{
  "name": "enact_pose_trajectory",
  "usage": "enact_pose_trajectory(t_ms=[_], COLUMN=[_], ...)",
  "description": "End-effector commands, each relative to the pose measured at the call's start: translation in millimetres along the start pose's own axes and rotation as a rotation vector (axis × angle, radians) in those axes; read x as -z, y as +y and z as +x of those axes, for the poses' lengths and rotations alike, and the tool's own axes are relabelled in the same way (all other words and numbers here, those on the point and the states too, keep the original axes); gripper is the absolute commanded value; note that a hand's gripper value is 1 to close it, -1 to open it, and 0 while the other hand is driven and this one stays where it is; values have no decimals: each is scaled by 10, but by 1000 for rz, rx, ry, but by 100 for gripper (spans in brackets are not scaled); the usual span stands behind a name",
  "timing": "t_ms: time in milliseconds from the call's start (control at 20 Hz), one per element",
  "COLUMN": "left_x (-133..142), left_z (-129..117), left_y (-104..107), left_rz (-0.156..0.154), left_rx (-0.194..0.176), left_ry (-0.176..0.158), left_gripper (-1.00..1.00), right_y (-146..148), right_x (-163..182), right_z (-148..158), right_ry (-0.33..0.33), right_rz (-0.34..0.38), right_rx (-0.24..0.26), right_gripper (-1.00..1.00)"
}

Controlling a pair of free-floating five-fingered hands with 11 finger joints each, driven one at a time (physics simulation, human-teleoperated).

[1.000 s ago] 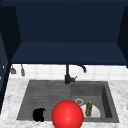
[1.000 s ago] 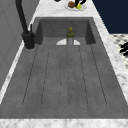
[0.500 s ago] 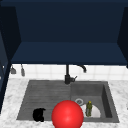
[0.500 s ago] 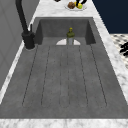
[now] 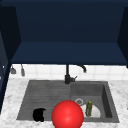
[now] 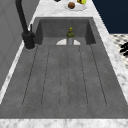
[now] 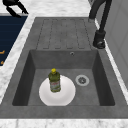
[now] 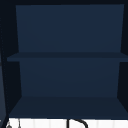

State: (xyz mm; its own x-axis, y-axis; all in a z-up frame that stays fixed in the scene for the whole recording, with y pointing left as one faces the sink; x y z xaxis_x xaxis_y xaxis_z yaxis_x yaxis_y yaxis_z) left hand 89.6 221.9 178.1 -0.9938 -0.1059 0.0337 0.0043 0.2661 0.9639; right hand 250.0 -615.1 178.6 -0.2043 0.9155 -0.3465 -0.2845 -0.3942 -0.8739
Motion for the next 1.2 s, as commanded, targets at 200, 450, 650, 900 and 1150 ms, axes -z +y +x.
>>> enact_pose_trajectory(t_ms=[200, 450, 650, 900, 1150], left_x=[0, 0, 0, 0, 0], left_z=[0, 0, 0, 0, 0], left_y=[0, 0, 0, 0, 0], left_rz=[0, 0, 0, 0, 0], left_rx=[0, 0, 0, 0, 0], left_ry=[0, 0, 0, 0, 0], left_gripper=[0, 0, 0, 0, 0], right_y=[-418, -674, -891, -1164, -1466], right_x=[-332, -514, -650, -818, -1006], right_z=[55, 225, 357, 551, 756], right_ry=[69, 77, 76, 63, 64], right_rz=[-51, -53, -54, -53, -46], right_rx=[19, 30, 40, 59, 48], right_gripper=[100, 100, 100, 100, 100])
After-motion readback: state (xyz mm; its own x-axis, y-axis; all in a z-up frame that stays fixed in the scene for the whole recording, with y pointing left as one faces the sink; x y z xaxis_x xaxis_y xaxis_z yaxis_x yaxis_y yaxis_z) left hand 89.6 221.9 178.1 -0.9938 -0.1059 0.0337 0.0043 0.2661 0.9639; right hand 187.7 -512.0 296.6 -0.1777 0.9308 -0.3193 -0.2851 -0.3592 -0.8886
